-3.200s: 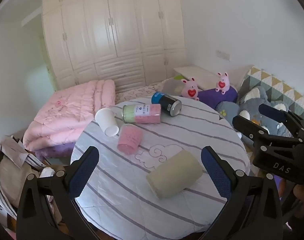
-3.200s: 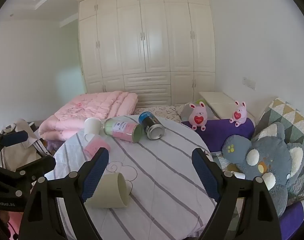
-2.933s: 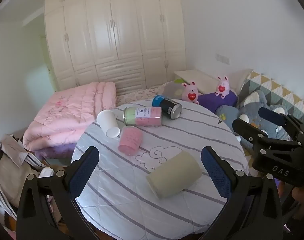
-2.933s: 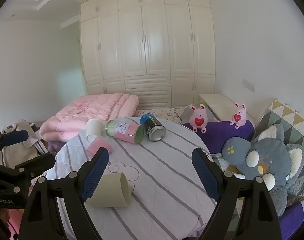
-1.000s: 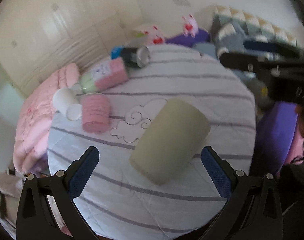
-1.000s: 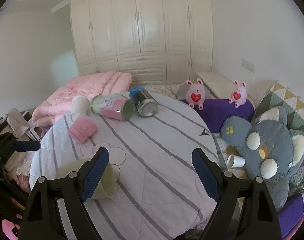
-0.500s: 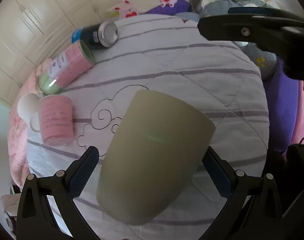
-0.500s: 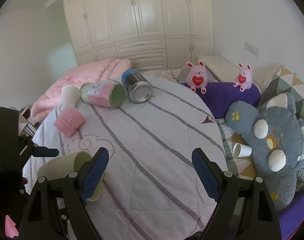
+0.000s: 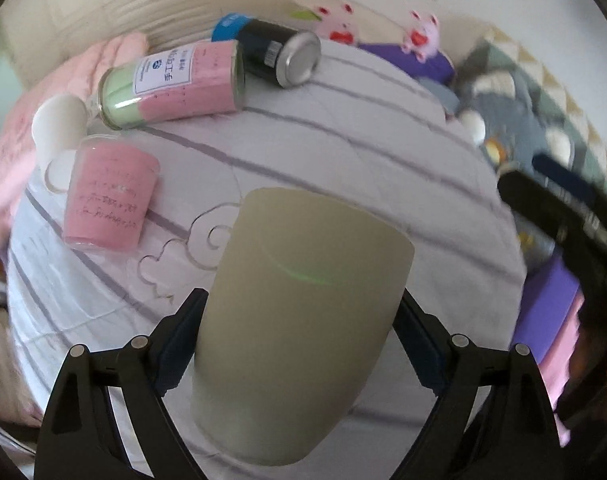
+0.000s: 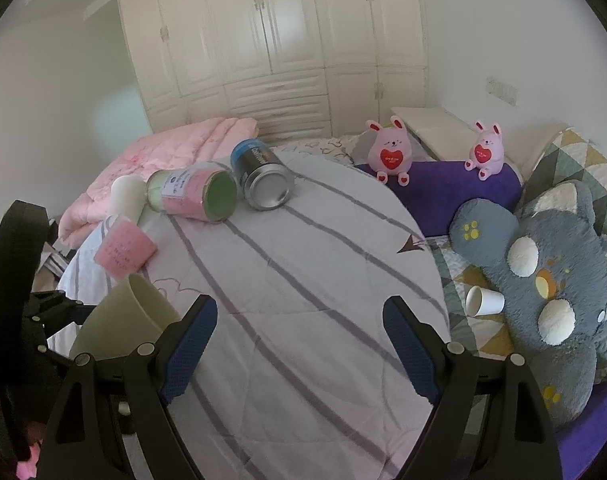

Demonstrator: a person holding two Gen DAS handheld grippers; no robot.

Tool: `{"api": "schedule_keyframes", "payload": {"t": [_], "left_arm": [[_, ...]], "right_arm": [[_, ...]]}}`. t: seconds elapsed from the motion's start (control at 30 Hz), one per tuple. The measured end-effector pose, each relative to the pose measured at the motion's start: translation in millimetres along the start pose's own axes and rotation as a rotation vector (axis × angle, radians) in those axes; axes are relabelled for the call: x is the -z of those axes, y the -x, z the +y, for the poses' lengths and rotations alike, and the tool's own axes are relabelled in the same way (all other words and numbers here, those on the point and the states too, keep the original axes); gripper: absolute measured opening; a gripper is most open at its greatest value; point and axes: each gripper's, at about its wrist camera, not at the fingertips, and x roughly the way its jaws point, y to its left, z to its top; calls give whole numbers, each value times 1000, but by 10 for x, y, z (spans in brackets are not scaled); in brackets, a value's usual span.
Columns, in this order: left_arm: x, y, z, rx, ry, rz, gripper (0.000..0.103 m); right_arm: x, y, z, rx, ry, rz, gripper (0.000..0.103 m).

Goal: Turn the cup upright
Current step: 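Close the left tool around the body of the pale green cup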

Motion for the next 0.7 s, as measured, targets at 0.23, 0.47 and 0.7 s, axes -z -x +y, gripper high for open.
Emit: {"api": "schedule_keyframes", "payload": {"t": [0.23,0.47,0.7], "left_arm": [[-277,-133,-30,35,174,-49,90],[-553,-399,-27,44,292,-31,90],[-638,-462,16,29,328,-38,90]], "right_arm": [[-133,-80,-155,22,-4,-14,86],[-307,-170,-310,39,-9,-28,86],[-370,-274,-314,27,-6,-24,86]]}}
